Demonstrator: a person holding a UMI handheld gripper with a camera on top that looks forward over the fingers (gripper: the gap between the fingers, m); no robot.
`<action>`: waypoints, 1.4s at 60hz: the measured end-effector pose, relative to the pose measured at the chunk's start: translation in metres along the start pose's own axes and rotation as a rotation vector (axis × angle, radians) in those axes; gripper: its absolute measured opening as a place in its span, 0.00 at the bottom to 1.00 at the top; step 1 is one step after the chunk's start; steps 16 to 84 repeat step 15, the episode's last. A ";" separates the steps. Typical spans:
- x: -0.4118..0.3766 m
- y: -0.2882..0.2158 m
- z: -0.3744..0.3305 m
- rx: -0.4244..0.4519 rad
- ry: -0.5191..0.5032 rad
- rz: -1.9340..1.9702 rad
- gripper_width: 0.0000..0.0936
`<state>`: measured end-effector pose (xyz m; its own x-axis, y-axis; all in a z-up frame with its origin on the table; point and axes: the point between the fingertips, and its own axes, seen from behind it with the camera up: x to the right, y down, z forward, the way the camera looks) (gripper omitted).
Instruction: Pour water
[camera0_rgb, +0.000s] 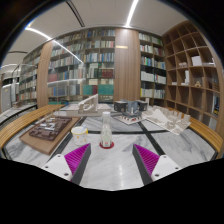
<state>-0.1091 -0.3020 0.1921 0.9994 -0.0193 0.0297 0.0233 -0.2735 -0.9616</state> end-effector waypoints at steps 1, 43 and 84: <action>0.000 0.000 -0.002 0.002 -0.001 -0.002 0.92; 0.008 0.006 -0.011 -0.010 0.006 0.022 0.92; 0.008 0.006 -0.011 -0.010 0.006 0.022 0.92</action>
